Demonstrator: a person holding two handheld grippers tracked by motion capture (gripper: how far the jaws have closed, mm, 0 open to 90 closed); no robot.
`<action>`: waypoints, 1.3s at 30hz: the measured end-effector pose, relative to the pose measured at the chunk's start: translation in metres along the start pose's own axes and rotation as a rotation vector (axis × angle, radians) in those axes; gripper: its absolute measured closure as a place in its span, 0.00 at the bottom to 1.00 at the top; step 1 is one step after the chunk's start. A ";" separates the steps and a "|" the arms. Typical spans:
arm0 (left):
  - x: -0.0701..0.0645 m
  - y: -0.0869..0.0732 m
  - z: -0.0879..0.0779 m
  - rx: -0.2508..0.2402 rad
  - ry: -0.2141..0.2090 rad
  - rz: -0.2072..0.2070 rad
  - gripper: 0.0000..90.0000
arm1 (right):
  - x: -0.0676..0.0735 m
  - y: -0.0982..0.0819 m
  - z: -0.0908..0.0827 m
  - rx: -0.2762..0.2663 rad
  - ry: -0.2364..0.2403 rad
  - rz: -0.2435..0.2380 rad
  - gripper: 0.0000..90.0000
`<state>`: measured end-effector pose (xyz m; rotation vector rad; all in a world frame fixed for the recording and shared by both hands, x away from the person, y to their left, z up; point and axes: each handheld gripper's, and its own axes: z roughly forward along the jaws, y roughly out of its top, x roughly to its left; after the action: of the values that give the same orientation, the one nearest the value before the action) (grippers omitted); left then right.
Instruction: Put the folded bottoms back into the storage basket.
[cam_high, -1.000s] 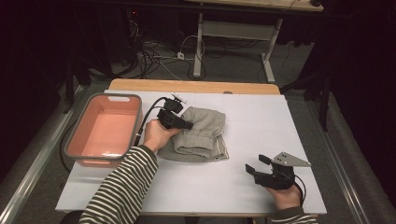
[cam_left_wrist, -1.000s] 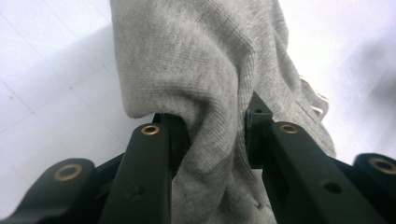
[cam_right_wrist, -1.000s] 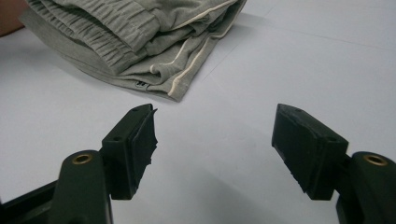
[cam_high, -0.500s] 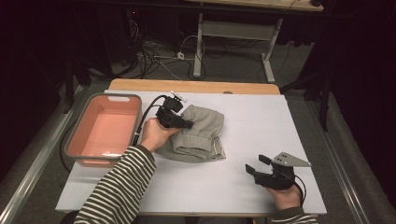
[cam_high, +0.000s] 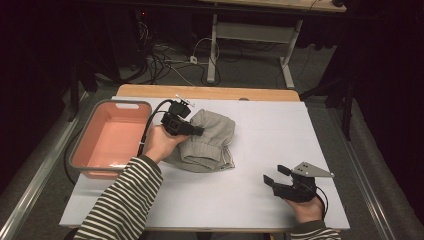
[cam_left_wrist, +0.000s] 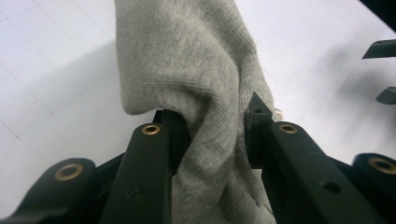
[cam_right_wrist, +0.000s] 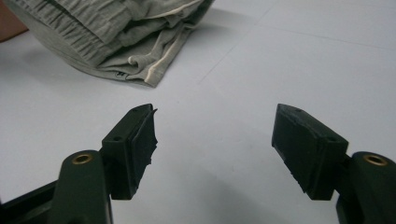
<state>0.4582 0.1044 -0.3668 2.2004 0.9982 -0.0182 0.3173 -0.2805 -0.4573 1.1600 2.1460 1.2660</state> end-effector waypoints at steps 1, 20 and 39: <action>-0.001 0.000 -0.003 -0.004 0.001 0.000 0.76 | 0.000 0.000 -0.001 0.000 -0.003 0.002 0.34; 0.004 -0.010 -0.035 -0.034 0.016 -0.016 0.76 | -0.008 -0.006 -0.010 -0.003 -0.029 0.024 0.34; 0.006 -0.017 -0.053 -0.053 0.017 -0.025 0.76 | -0.010 -0.008 -0.011 0.001 -0.037 0.023 0.34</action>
<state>0.4372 0.1487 -0.3389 2.1432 1.0237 0.0154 0.3119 -0.2966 -0.4587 1.2023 2.1130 1.2440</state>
